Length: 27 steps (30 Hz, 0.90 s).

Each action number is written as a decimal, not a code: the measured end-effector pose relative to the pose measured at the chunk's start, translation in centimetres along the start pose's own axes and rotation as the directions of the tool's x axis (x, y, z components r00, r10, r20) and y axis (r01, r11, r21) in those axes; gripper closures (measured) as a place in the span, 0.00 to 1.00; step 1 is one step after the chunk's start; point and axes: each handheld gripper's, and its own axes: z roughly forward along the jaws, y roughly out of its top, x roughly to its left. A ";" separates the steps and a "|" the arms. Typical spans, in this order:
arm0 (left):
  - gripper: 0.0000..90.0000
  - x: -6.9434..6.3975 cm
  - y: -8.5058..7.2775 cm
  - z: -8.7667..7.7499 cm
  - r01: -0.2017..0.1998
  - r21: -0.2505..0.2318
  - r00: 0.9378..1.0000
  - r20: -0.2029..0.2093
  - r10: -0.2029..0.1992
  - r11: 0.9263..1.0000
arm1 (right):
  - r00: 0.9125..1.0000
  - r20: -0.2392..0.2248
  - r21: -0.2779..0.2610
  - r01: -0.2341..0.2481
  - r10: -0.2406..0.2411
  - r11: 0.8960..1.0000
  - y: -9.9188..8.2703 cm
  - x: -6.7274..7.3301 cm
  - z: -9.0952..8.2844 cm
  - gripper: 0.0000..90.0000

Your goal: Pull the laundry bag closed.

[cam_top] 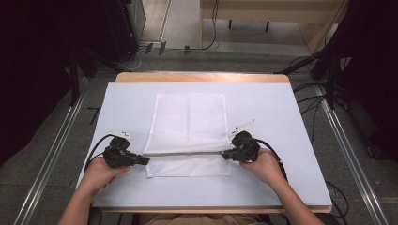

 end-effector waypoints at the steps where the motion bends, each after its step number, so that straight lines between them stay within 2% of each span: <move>1: 0.93 0.0 0.0 -0.1 0.004 -0.002 1.000 0.000 -0.004 1.000 | 1.000 -0.001 -0.003 0.001 -0.001 1.000 0.0 0.0 0.0 0.97; 4: 0.86 0.2 0.0 -0.1 0.016 -0.012 1.000 0.009 -0.016 1.000 | 1.000 0.002 -0.016 0.006 -0.006 1.000 0.1 0.0 -0.1 0.96; 6: 0.85 0.2 0.0 -0.2 0.015 -0.020 1.000 0.002 -0.015 1.000 | 1.000 0.003 -0.020 0.004 -0.004 1.000 0.1 0.0 0.0 0.96; 9: 0.80 0.2 0.1 -0.2 0.024 -0.033 1.000 0.014 -0.024 0.999 | 1.000 0.005 -0.026 0.005 -0.004 1.000 0.1 0.0 -0.1 0.91; 10: 0.76 0.3 0.2 -0.3 0.022 -0.033 1.000 0.012 -0.022 0.999 | 1.000 0.011 -0.043 0.013 -0.013 0.999 0.2 0.0 -0.1 0.88; 16: 0.66 0.3 0.5 -0.4 0.037 -0.047 0.999 0.020 -0.036 0.998 | 0.999 0.020 -0.066 0.027 -0.026 0.997 0.4 0.1 -0.5 0.82; 20: 0.59 0.1 0.6 -0.6 0.028 -0.087 1.000 -0.002 -0.028 0.996 | 0.999 0.031 -0.090 0.043 -0.041 0.995 0.3 0.1 -0.8 0.74; 23: 0.50 0.1 0.7 -0.9 0.010 -0.133 0.999 -0.031 -0.015 0.991 | 0.997 0.060 -0.123 0.053 -0.045 0.991 0.3 0.0 -1.0 0.62; 26: 0.42 0.2 0.7 -1.3 -0.017 -0.175 0.998 -0.066 0.005 0.984 | 0.992 0.106 -0.172 0.090 -0.072 0.981 0.0 -0.2 -1.3 0.48; 27: 0.42 0.2 0.7 -1.3 -0.017 -0.175 0.998 -0.066 0.005 0.984 | 0.992 0.106 -0.172 0.090 -0.072 0.981 0.0 -0.2 -1.3 0.48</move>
